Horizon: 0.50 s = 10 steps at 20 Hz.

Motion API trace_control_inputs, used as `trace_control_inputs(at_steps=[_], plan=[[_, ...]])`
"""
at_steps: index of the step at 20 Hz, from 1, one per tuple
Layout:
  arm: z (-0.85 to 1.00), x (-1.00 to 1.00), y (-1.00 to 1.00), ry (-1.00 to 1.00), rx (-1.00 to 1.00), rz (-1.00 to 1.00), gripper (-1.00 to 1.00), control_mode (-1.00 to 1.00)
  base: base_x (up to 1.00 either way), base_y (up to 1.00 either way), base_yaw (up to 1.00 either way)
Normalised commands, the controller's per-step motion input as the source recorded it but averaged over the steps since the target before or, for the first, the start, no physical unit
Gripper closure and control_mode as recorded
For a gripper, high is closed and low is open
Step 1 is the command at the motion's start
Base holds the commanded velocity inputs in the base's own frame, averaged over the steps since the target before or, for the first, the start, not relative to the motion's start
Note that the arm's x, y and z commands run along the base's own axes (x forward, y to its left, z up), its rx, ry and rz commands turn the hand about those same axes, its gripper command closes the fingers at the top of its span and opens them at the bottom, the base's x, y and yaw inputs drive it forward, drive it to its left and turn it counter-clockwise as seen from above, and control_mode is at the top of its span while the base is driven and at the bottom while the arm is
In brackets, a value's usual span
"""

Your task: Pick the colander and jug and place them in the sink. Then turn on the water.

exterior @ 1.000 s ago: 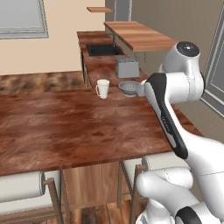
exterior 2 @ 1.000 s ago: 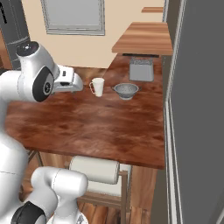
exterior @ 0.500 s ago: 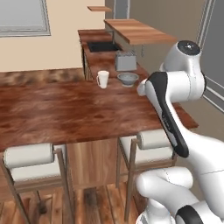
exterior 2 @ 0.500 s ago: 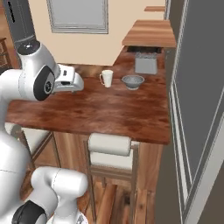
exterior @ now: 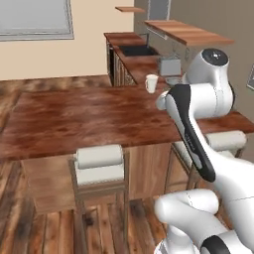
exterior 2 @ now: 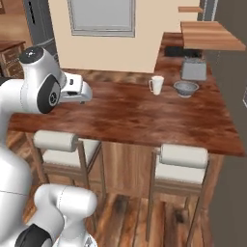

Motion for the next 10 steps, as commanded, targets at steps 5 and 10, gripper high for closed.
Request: trace_control_inputs(at_steps=[5, 10], plan=[[0.00, 0.00, 0.00, 0.00, 0.00, 0.00, -1.00, 1.00, -0.09, 1.00, 0.00], [0.00, 0.00, 0.00, 0.00, 0.00, 0.00, -1.00, 1.00, 0.00, 1.00, 0.00]])
